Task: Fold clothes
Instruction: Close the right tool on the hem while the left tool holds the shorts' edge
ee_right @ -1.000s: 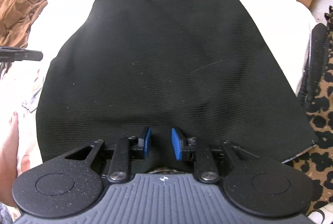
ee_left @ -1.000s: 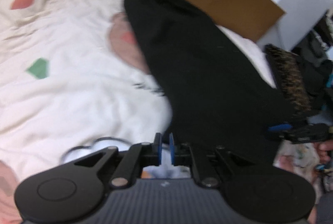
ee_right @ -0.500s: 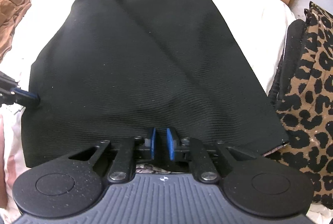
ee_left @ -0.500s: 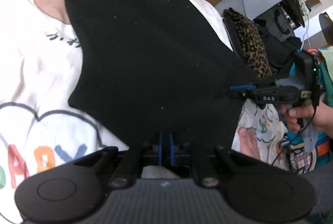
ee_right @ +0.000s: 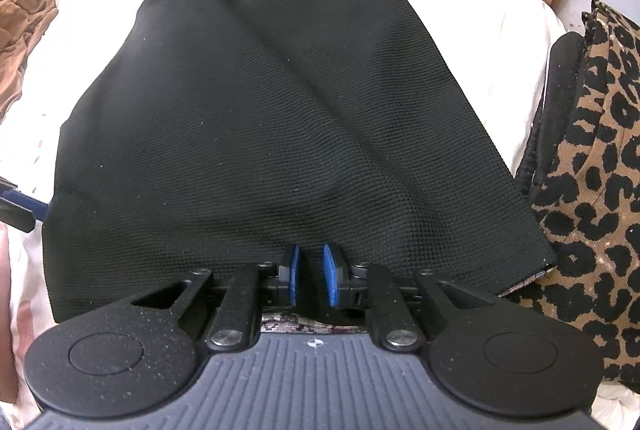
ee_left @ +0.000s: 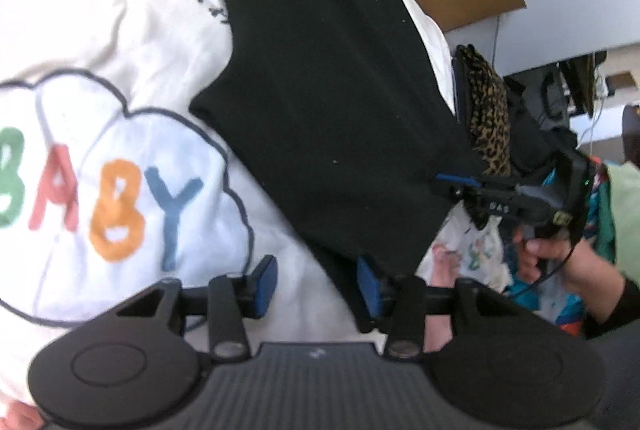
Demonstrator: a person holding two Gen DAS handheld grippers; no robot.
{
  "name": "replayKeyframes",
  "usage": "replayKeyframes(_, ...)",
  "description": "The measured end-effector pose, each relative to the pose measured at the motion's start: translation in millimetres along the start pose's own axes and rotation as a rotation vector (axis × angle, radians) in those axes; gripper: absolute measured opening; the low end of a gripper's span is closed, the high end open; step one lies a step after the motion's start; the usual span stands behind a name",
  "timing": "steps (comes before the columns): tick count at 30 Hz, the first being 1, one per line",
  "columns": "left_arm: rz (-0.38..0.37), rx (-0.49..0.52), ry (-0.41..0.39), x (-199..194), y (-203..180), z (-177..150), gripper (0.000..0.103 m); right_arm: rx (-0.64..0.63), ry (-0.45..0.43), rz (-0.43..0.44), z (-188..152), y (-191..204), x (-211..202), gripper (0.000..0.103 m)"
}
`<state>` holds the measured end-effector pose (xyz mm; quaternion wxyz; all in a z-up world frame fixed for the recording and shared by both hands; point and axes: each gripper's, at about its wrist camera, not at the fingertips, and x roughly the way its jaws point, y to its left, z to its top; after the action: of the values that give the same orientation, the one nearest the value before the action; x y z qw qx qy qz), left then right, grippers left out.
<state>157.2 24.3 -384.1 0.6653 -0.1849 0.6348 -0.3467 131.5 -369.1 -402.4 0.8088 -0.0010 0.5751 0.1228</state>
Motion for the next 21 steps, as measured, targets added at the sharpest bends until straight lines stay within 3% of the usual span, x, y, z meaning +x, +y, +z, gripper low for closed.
replayKeyframes(12, -0.089, -0.121, 0.051, 32, 5, 0, 0.052, 0.005, -0.01, 0.014, -5, -1, -3, 0.019)
replayKeyframes(14, -0.103, -0.149, 0.067, 39, 8, -3, 0.049, 0.005, -0.012, 0.016, -6, -1, -4, 0.02)
replayKeyframes(17, -0.118, -0.209, 0.094, 49, 13, -7, 0.031, 0.006, -0.015, 0.02, -7, -1, -5, 0.019)
replayKeyframes(21, -0.134, -0.262, 0.095, 55, 18, -10, 0.026, 0.007, -0.021, 0.023, -8, -1, -6, 0.019)
